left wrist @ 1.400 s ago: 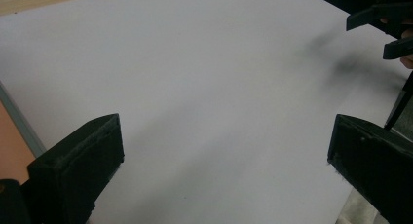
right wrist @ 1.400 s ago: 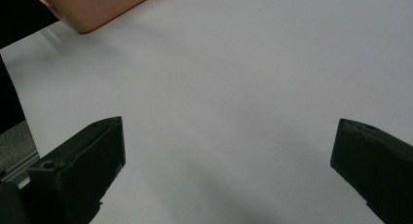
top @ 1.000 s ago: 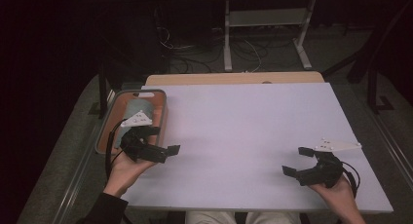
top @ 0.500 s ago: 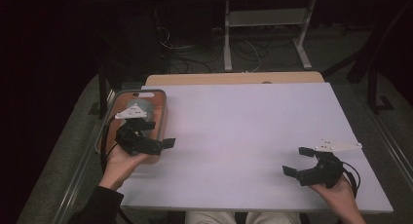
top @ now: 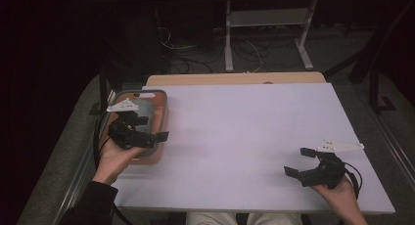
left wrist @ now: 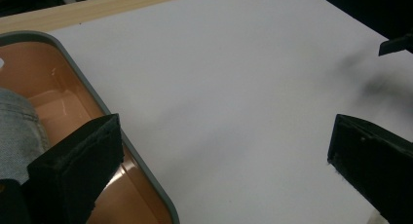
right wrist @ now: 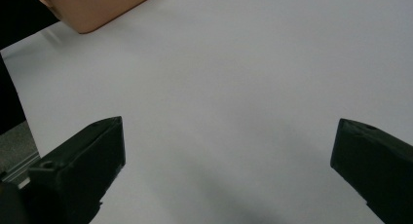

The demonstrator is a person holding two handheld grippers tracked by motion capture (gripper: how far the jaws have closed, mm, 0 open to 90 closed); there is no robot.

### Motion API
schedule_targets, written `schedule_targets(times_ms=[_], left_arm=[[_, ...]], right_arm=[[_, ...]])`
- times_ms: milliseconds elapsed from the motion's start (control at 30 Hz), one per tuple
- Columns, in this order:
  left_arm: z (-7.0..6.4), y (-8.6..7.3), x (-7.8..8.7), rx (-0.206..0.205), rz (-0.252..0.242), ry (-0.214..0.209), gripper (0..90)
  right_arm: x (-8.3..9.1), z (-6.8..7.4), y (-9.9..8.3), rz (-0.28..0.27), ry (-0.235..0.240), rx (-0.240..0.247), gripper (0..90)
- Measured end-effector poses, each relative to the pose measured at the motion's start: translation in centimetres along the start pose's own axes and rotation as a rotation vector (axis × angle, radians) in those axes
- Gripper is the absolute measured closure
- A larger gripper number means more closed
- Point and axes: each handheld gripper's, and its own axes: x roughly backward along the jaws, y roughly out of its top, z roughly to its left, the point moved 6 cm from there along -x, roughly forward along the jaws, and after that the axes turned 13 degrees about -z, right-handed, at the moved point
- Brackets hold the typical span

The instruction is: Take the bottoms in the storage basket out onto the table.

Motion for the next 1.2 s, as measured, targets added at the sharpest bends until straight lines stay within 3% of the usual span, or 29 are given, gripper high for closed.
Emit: schedule_targets(times_ms=[300,800,1200], left_arm=[[1.2,0.0,0.2,0.014,0.009,0.021,0.0],[4.5,0.9,0.8,0.040,0.028,0.085,0.0],[6.9,1.1,1.2,0.092,-0.004,0.132,0.0]], right_arm=[[0.0,0.0,-0.1,0.003,0.001,0.002,0.0],[0.0,0.0,-0.1,0.005,0.002,0.003,0.0],[0.0,0.0,-0.1,0.007,0.002,0.003,0.0]])
